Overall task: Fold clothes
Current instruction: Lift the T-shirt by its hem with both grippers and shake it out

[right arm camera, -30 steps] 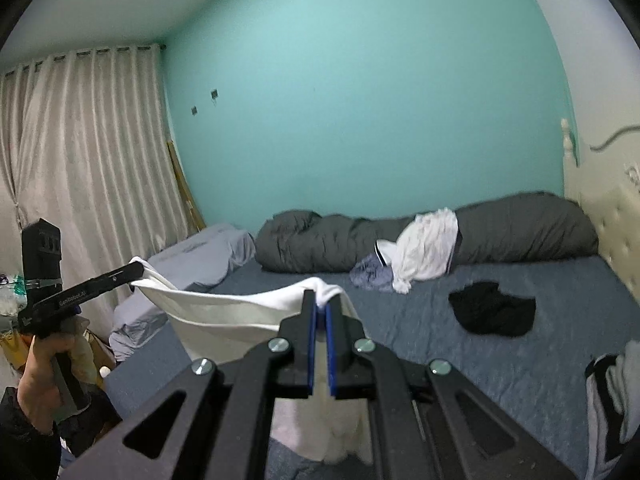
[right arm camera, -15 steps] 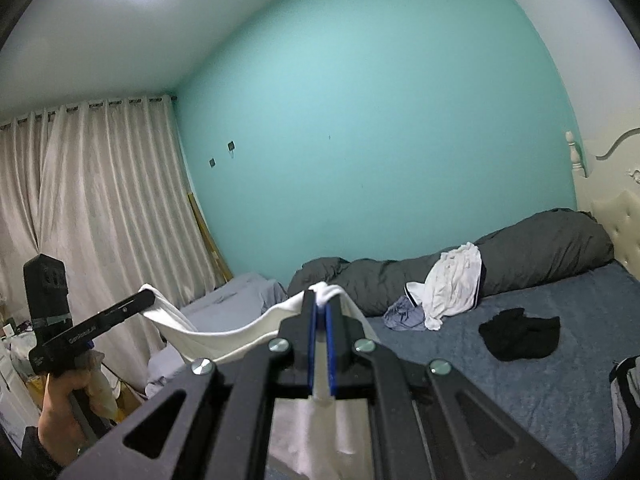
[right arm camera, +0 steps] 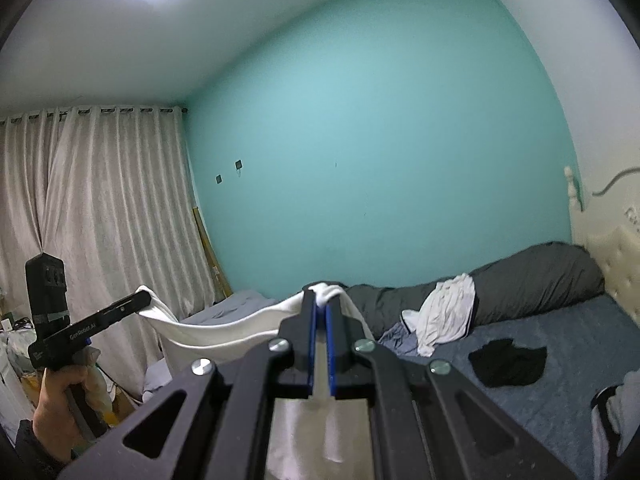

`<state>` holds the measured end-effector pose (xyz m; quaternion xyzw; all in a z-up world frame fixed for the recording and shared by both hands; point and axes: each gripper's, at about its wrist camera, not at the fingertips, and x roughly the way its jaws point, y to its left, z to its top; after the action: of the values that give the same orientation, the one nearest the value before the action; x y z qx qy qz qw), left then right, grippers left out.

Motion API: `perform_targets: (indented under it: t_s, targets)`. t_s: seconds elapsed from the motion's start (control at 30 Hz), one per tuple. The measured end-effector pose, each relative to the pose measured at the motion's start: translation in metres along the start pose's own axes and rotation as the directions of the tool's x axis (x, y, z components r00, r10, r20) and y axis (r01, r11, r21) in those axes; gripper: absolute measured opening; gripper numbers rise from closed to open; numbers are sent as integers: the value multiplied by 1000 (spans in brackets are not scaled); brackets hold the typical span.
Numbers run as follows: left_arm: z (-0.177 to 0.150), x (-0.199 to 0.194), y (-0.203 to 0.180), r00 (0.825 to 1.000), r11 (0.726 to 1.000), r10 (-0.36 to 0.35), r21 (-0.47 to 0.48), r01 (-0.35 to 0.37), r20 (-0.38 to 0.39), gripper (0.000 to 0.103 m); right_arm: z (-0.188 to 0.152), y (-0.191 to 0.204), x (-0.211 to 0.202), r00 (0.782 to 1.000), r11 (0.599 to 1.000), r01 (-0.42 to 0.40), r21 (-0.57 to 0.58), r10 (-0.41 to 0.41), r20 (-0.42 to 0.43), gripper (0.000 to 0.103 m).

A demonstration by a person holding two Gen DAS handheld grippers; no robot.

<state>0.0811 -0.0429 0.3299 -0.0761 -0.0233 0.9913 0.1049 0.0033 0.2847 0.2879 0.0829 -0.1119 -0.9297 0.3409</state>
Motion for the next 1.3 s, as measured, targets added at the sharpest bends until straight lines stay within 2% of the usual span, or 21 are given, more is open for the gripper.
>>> perform_targets:
  t_s: [0.33, 0.53, 0.73, 0.87, 1.07, 1.13, 1.3]
  targets:
    - [27, -35, -20, 999, 1000, -4, 25, 3, 55, 9, 32, 21, -39, 999, 998, -19, -52, 20, 30, 4]
    - [27, -50, -25, 998, 1000, 4, 29, -6, 61, 9, 31, 29, -52, 999, 998, -26, -64, 28, 20, 4]
    - [12, -45, -22, 1000, 1000, 9, 14, -10, 24, 9, 16, 22, -41, 999, 999, -32, -40, 31, -27, 4]
    - [-13, -16, -13, 999, 1000, 15, 4, -15, -34, 9, -11, 7, -15, 996, 1000, -18, -20, 16, -91, 4]
    - [-75, 67, 14, 987, 1000, 15, -14, -18, -160, 9, -67, -32, 52, 977, 1000, 21, 22, -16, -212, 4]
    - [-97, 97, 25, 979, 999, 14, -29, -21, -205, 9, -87, -49, 76, 969, 998, 36, 44, -24, -245, 4]
    - [-165, 180, 56, 945, 997, 26, -65, -50, -325, 9, -140, -90, 139, 938, 995, 82, 56, -58, -343, 4]
